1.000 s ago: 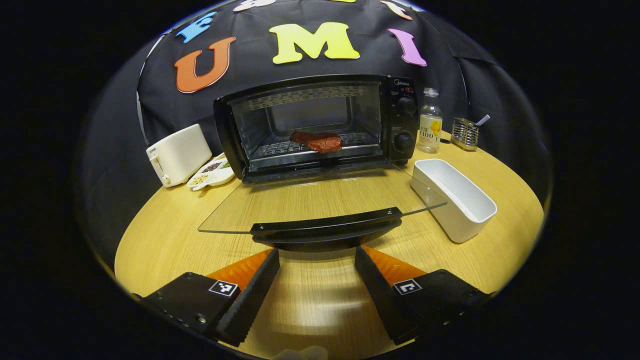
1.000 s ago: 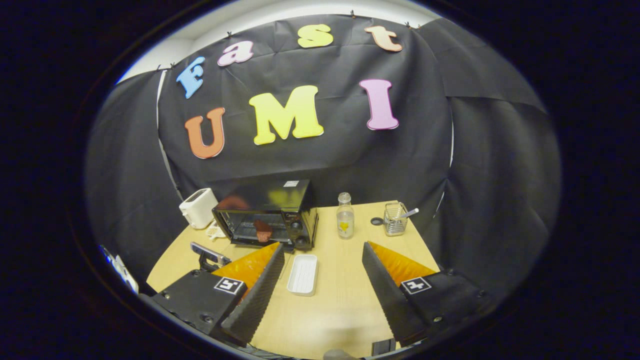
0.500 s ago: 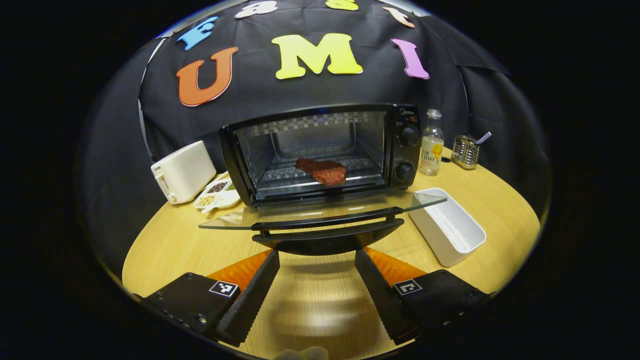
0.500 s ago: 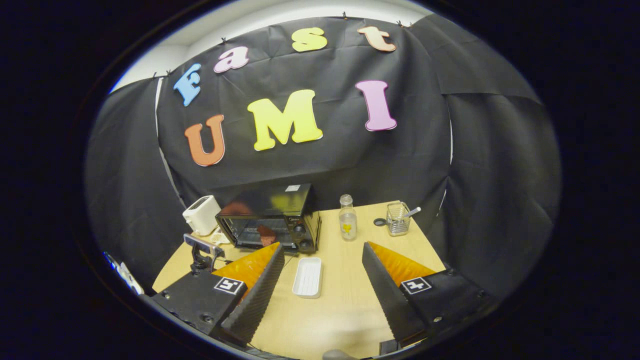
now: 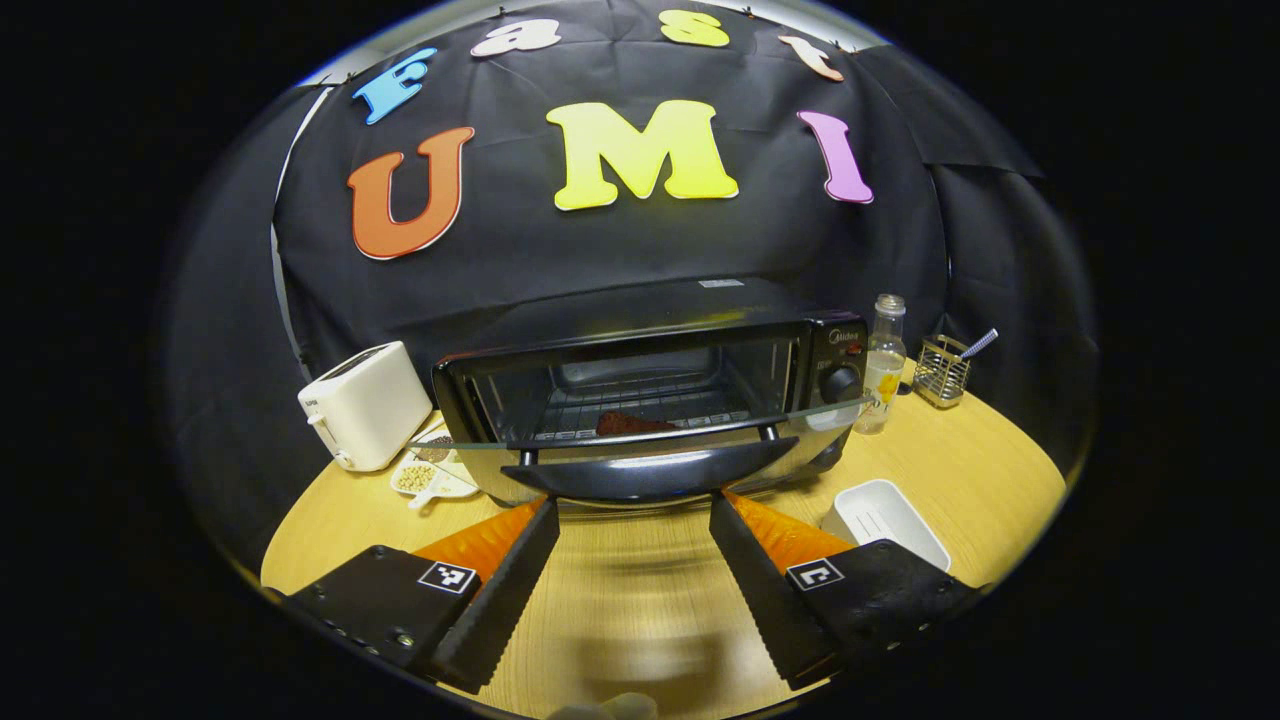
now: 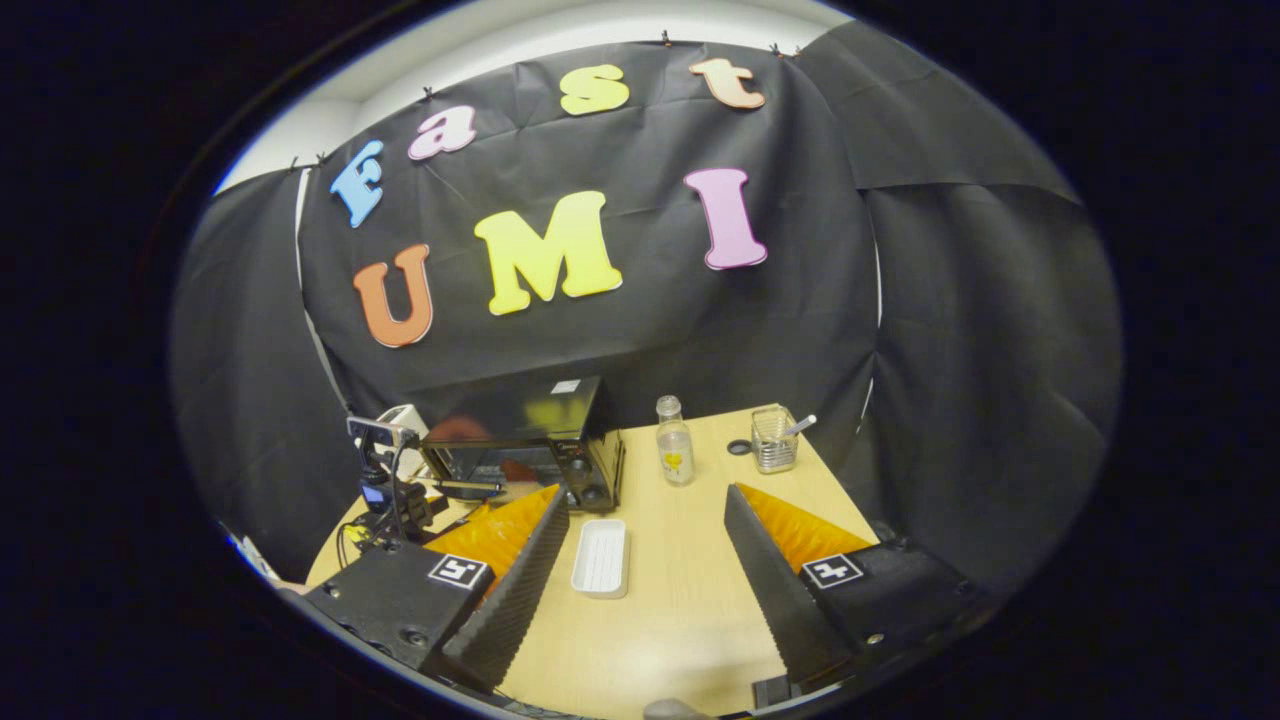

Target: Open the electric oven with the left hand, put the food in, and close the electric oven.

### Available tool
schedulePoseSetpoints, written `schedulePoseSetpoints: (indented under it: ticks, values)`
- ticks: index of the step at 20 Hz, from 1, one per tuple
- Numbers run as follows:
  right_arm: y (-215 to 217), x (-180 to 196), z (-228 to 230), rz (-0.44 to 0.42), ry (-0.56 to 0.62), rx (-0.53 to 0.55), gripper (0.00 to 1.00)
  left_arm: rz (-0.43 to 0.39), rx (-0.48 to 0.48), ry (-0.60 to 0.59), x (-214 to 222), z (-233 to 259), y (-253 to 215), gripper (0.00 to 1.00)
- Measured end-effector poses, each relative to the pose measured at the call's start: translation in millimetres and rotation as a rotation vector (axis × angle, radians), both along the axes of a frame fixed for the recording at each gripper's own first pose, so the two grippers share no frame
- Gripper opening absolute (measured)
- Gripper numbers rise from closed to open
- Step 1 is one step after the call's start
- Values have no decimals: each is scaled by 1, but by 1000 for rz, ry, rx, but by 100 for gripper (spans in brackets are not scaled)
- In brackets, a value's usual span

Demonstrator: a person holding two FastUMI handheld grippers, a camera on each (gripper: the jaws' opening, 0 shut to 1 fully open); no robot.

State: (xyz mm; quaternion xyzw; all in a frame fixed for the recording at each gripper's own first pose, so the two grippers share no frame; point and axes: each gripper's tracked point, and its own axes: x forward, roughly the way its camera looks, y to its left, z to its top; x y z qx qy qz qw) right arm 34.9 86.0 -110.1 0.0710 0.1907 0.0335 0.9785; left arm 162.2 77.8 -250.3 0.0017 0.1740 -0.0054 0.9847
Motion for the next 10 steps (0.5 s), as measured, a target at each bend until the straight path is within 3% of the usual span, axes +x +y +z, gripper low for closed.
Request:
schedulePoseSetpoints:
  ticks: [10]
  values:
    - [-5, -23, 11, -27, -19, -27, 99, -29, 35, -13, 25, 7, 0, 97]
